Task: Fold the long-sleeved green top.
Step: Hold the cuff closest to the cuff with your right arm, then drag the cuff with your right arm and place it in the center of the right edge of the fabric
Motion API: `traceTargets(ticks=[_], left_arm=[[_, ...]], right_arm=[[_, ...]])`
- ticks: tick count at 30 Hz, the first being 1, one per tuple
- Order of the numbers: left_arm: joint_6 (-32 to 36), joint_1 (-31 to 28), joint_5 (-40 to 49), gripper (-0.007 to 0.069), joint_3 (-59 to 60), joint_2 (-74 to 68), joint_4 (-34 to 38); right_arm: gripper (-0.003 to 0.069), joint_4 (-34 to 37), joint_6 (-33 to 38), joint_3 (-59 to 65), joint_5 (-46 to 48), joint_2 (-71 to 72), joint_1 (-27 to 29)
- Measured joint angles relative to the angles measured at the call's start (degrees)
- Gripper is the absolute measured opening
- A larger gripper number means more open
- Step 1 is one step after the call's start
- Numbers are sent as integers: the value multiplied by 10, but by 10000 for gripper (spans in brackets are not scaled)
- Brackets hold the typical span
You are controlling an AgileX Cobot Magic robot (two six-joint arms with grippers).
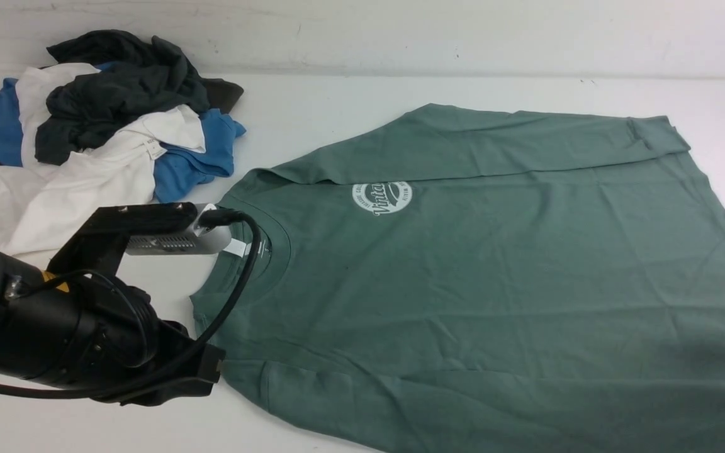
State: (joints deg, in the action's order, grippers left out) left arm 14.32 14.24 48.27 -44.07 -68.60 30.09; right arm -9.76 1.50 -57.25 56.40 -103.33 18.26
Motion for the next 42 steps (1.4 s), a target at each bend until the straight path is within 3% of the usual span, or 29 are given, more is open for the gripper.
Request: traceTargets(ticks=[11,24,28,34,42], left_arm=[[0,0,-2,0,0,0,0],[0,0,-2,0,0,0,2],[0,0,-2,0,0,0,3],[0,0,-2,0,0,0,4],[0,0,-2,0,0,0,10]], right_arm=[[19,17,4,-8,-6,-1,0],[8,60,4,-79,117,15,-1],[8,62,1,-46,118,73,-18],[8,38,-27,58,135,245,-87],[8,-7,-23,-40,74,256,-91]])
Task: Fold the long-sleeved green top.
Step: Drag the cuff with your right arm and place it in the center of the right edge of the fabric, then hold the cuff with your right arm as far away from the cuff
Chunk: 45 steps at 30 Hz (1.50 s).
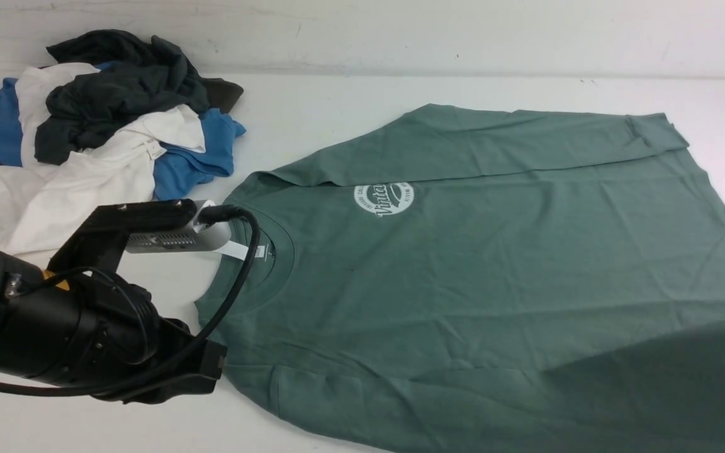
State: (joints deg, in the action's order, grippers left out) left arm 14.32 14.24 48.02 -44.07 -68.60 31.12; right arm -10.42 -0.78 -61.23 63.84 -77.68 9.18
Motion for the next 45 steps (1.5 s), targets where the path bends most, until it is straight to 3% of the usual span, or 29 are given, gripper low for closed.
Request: traceTargets(ticks=[7,15,20,23,26,30,33,36,37,38,41,45], left_arm=[[0,0,-13,0,0,0,4],[-2,0,-33,0,0,0,7],[-39,0,-59,1,0,0,6],[-62,0,-66,23,0,0,2],[-71,0,-75,66,-2,0,-5],[-74,0,-73,139,-24,0,-9],[-75,0,-55,207,-54,0,-11],[-75,0,-22,289,-85,-2,-17],[-75,0,-18,298,-87,-4,-18],[-75,0,-5,323,-91,-10,-24],[-81,0,15,361,-92,-38,-36],[-103,0,0,376,-94,-110,-50]], right_arm=[[8,1,23,-190,-52,-144,0],[18,29,28,-302,-146,-316,-1],[120,52,28,-340,-201,-405,-1],[265,44,28,-359,-196,-441,-1],[389,29,27,-384,-150,-446,-1],[451,23,27,-444,-40,-445,-1],[433,25,25,-496,42,-445,-1],[309,67,21,-526,65,-417,-1],[299,67,20,-527,66,-417,-1],[208,99,18,-528,70,-396,-2],[55,169,19,-513,71,-347,-2],[-7,237,35,-420,72,-239,-2]])
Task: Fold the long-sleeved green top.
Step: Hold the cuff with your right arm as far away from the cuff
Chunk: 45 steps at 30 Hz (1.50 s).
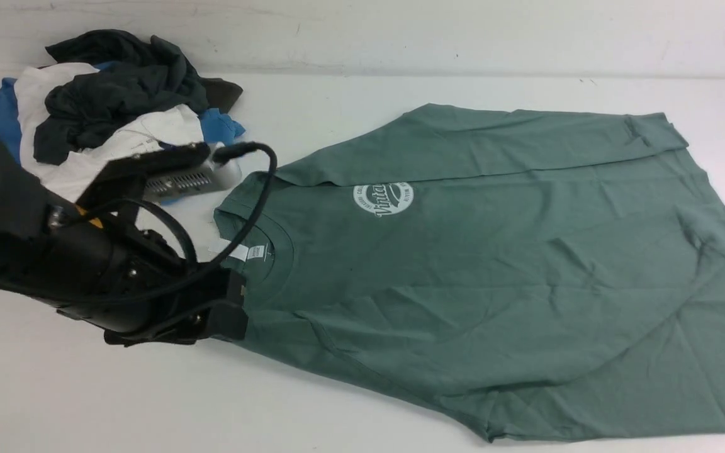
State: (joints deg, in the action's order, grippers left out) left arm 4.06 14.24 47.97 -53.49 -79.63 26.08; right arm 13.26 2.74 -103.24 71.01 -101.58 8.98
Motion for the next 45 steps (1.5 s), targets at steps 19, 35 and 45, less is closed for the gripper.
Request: traceTargets(ticks=[19,35,45], left_arm=[[-93,0,-112,377,-77,-244,-15],[-115,1,-22,13,-65,-242,-185],[-218,1,94,12,15,-128,-344]], right_arm=[[-14,8,30,420,9,322,0],[-14,-22,47,446,4,355,0],[-14,-29,20,533,11,471,0]])
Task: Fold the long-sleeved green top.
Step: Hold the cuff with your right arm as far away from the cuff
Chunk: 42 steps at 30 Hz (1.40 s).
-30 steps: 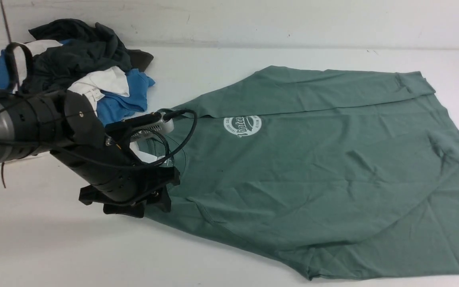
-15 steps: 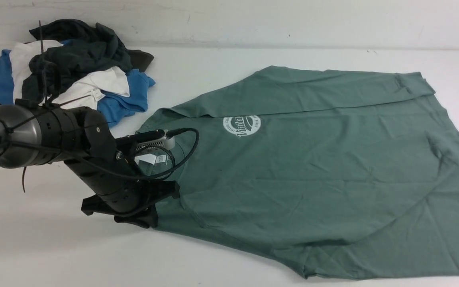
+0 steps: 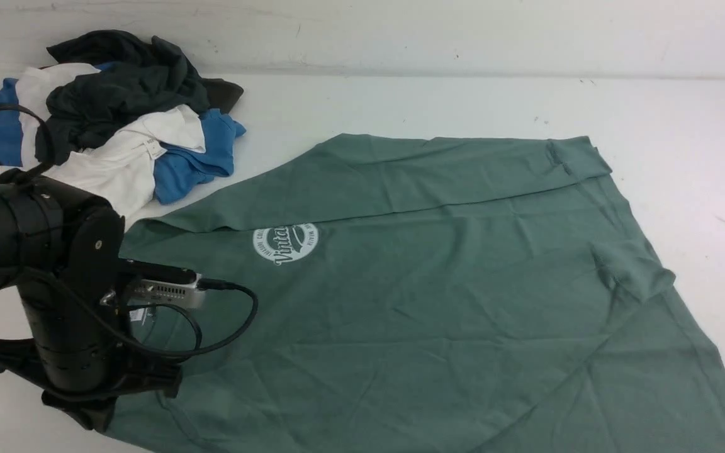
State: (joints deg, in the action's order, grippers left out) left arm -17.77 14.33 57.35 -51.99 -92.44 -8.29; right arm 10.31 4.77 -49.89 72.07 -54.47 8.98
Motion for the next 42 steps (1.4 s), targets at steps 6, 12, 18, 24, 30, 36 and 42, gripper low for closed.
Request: traceTargets(ticks=[6,12,18,24,30,36,42], left_arm=[[-16,0,4,60,0,13,-8],[-16,0,28,232,0,12,-12],[-16,0,61,371,-18,12,-30],[-16,0,72,396,-43,12,-42],[-16,0,70,396,-52,12,-24],[-16,0,70,396,-53,12,-9],[-16,0,70,396,-53,12,5]], right_arm=[[-15,10,-1,-8,-4,-54,0],[-9,67,17,-67,-89,-178,0],[48,130,85,-184,-135,-318,0],[169,149,125,-338,-150,-463,0],[344,159,148,-559,-148,-649,-4],[393,164,175,-745,-138,-816,-26],[398,155,177,-872,-136,-919,-30]])
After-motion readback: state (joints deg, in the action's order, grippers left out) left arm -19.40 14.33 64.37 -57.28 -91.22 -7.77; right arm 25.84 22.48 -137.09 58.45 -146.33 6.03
